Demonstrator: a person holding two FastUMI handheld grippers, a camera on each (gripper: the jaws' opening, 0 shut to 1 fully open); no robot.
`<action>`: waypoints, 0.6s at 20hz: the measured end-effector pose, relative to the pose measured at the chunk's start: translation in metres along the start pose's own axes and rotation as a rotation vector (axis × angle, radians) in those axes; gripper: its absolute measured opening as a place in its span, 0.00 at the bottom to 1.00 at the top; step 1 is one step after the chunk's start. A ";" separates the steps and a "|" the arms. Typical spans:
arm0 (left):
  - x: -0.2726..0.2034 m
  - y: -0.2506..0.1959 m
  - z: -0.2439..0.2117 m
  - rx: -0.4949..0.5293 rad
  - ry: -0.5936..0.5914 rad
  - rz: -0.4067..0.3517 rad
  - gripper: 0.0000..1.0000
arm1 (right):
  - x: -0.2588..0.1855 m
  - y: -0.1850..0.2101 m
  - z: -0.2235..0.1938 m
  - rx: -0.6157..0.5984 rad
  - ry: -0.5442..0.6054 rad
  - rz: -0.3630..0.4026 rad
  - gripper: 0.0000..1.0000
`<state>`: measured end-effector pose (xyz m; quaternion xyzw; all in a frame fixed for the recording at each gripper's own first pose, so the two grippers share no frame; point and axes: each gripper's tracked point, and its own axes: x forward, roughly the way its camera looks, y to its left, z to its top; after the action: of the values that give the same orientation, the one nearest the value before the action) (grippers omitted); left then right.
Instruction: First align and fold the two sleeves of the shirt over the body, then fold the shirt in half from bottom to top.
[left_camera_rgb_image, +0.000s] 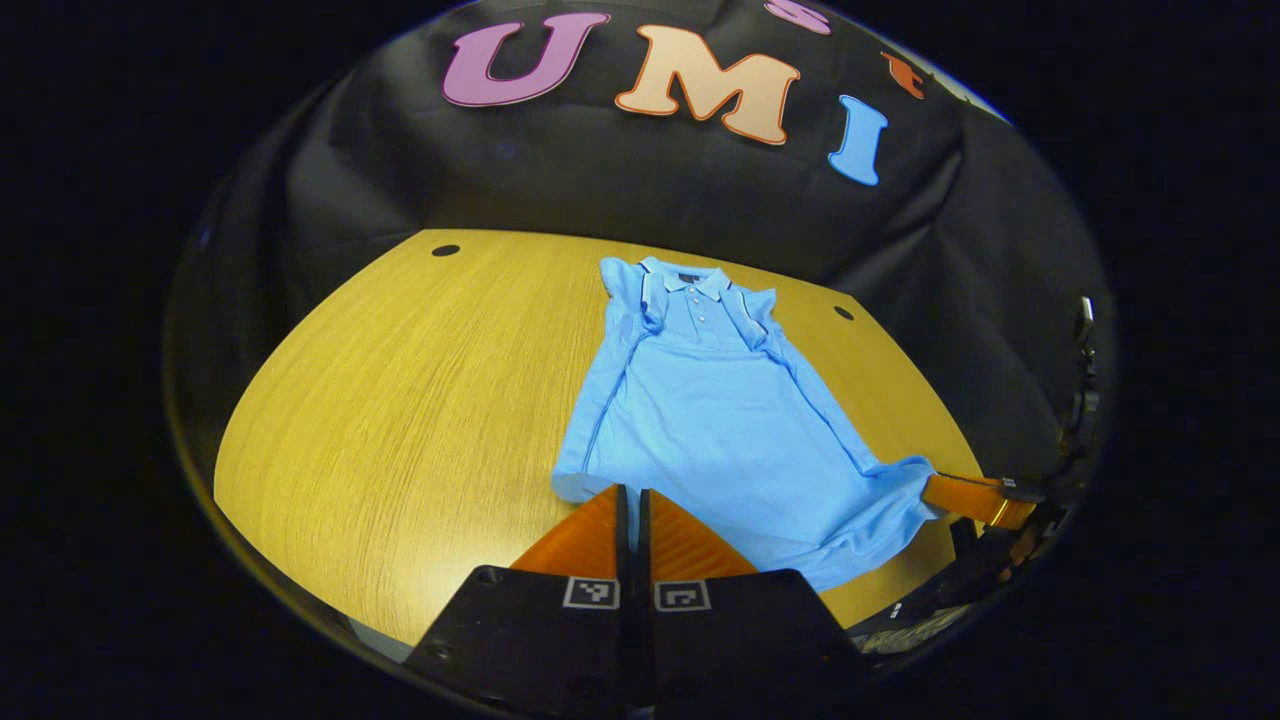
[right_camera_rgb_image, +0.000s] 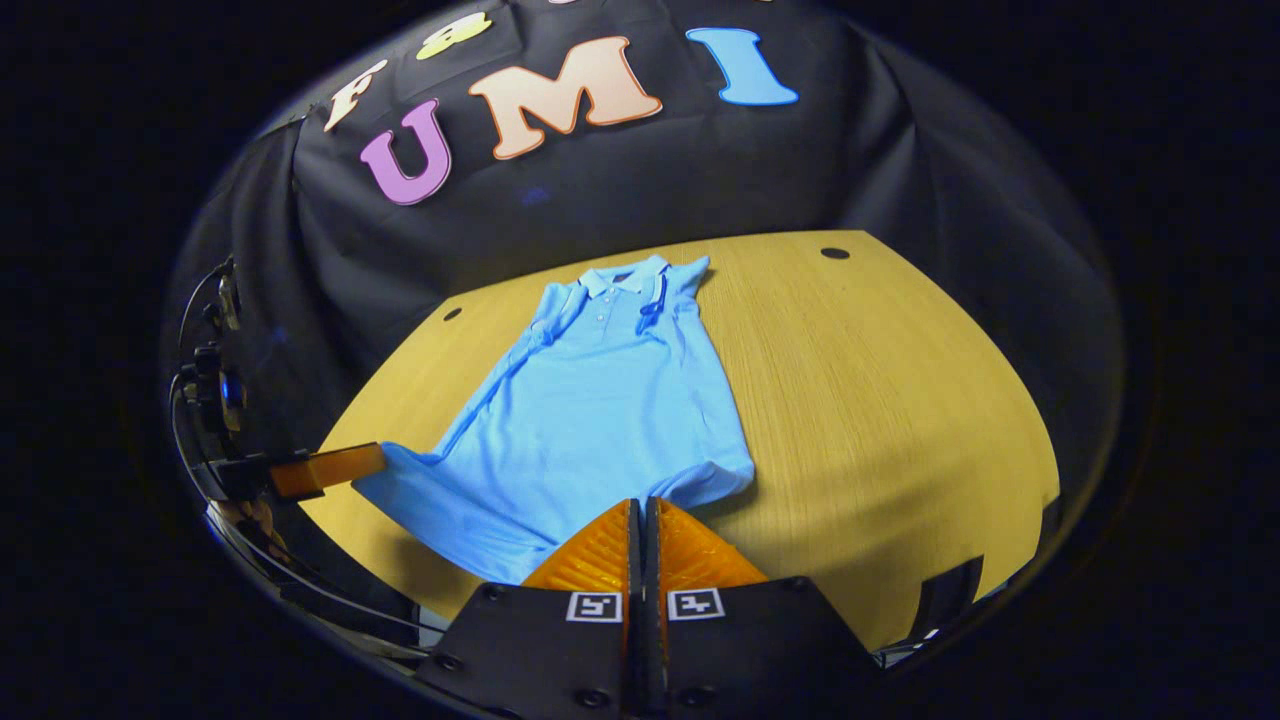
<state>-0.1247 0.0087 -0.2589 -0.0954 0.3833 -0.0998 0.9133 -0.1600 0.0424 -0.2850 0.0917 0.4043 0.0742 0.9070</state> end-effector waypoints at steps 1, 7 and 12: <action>0.005 0.000 0.011 0.004 -0.007 -0.003 0.00 | 0.005 0.003 0.015 0.007 -0.025 0.002 0.02; 0.043 0.002 0.074 0.004 -0.056 -0.039 0.00 | 0.045 0.013 0.086 0.040 -0.101 0.006 0.02; 0.084 0.008 0.119 0.023 -0.072 -0.056 0.00 | 0.085 0.011 0.128 0.059 -0.125 -0.006 0.02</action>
<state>0.0194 0.0065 -0.2364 -0.0990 0.3461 -0.1261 0.9244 -0.0087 0.0576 -0.2596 0.1218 0.3490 0.0536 0.9276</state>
